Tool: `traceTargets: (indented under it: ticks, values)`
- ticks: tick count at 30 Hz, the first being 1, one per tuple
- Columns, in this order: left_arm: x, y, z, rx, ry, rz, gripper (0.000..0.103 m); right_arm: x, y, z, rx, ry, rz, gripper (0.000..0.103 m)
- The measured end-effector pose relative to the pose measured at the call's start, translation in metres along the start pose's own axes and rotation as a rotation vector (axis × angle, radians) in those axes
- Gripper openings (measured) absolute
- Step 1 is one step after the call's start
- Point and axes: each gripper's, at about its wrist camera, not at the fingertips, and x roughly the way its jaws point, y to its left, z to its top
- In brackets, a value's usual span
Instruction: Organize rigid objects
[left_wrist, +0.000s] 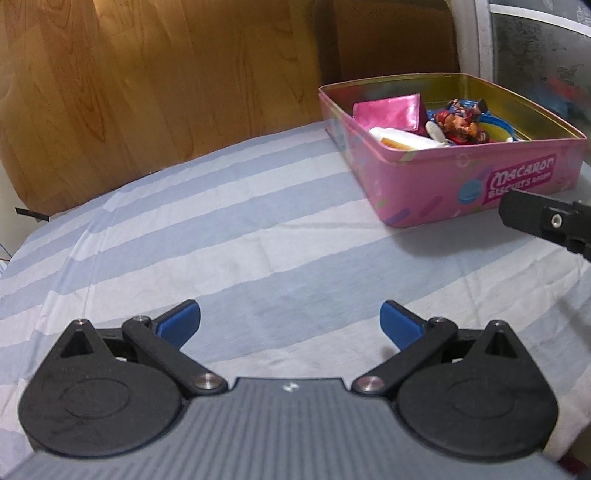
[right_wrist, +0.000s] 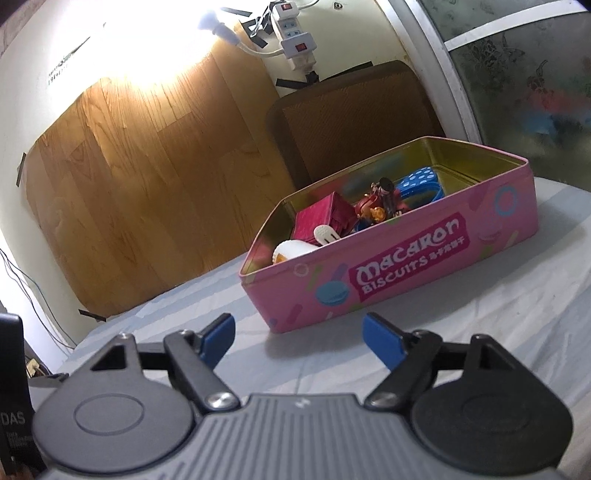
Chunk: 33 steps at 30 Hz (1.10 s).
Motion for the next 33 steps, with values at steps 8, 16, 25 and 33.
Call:
traceTargets:
  ticks: [8,16,25,33]
  values:
    - [0.004,0.008,-0.003,-0.004,-0.003,0.020,0.103,0.004,0.006,-0.001,-0.006,0.008,-0.001,0.079]
    - [0.000,0.008,-0.004,0.013,-0.018,0.034,0.103,0.002,0.007,-0.001,-0.011,-0.009,0.000,0.079]
    - [-0.003,0.004,-0.005,0.035,-0.029,0.028,0.103,-0.002,0.005,-0.001,-0.007,-0.030,-0.004,0.080]
    - [-0.005,-0.001,-0.006,0.059,-0.033,0.032,0.103,-0.005,0.003,-0.002,0.001,-0.044,-0.008,0.081]
